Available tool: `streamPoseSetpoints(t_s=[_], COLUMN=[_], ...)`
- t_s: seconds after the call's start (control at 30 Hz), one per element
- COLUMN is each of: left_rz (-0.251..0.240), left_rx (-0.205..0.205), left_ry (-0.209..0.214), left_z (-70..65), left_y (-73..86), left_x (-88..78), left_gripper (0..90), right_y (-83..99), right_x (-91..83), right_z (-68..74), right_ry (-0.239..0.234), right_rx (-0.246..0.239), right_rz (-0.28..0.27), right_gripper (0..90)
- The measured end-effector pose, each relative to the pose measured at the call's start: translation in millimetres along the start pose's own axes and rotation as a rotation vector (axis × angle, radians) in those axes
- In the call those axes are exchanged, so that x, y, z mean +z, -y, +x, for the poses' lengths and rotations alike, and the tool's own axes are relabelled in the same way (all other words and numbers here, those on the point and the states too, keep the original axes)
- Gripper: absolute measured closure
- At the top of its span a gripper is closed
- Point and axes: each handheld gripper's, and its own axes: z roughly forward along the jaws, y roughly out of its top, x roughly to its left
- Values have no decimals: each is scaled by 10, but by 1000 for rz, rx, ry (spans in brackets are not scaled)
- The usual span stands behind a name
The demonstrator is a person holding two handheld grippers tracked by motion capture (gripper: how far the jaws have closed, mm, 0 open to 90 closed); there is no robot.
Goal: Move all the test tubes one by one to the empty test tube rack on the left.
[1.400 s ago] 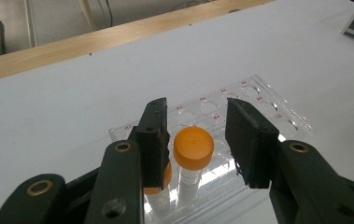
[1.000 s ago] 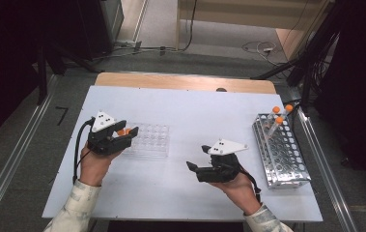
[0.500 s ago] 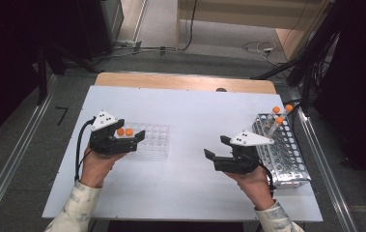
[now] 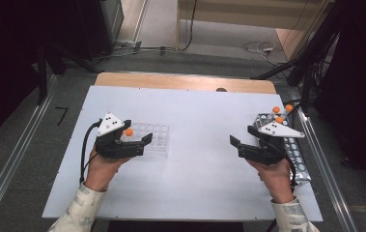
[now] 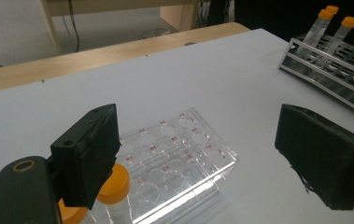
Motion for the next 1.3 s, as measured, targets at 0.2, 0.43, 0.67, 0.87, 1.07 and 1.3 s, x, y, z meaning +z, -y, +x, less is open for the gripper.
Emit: streamPoseSetpoints(t_s=[0.2,0.43,0.67,0.87,1.07,1.3], left_rz=[-4,-1,3,2,0,7], left_rx=[-9,-6,-7,-9,-11,-2], left_ry=[1,4,-1,1,4,8], left_z=[8,-13,-15,-28,-27,-56], left_y=[-3,-1,6,12,12,15], left_x=[-10,2,13,27,23,38], left_gripper=[147,147,146,147,150,152], right_y=[-10,37,94,145,195,257], right_x=[-93,-100,-141,-166,-126,28], right_z=[-176,-385,-646,-799,-907,-1029], right_ry=[61,117,173,233,295,346], right_rx=[27,65,122,148,159,171], right_rz=[-19,-9,-22,-26,-10,-10], right_gripper=[239,239,245,245,254,292])
